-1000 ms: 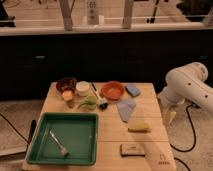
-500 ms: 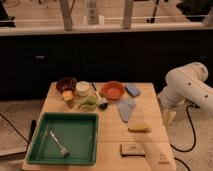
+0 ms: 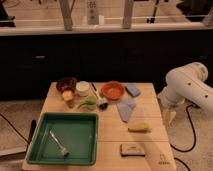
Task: Place banana in tray
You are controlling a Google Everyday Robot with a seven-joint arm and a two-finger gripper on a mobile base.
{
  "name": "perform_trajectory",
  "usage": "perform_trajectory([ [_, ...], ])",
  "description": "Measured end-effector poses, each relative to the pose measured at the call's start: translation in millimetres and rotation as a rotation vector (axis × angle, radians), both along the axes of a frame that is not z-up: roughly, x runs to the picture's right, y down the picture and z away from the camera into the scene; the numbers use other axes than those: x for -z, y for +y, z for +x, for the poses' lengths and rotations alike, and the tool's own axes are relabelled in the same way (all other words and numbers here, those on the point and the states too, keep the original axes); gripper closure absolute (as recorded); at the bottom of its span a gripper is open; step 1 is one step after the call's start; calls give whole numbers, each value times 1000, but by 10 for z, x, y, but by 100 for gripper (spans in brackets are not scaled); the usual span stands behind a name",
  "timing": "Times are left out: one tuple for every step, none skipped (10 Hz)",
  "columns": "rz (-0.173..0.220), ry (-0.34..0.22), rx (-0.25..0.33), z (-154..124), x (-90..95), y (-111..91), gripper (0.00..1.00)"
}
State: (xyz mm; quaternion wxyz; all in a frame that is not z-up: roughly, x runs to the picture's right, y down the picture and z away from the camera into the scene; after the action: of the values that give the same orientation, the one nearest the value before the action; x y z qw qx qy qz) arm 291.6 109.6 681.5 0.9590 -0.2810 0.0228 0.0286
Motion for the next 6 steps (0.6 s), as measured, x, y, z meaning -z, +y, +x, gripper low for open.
perform_trajectory([
  [0, 0, 0, 0, 0, 0, 20],
  [-1, -4, 1, -13, -16, 29, 20],
  [-5, -15, 4, -47, -60, 102, 20],
  [-9, -24, 7, -75, -122, 181, 20],
  [-13, -34, 8, -116, -202, 288, 20],
  [-17, -39, 12, -127, -232, 333, 20],
])
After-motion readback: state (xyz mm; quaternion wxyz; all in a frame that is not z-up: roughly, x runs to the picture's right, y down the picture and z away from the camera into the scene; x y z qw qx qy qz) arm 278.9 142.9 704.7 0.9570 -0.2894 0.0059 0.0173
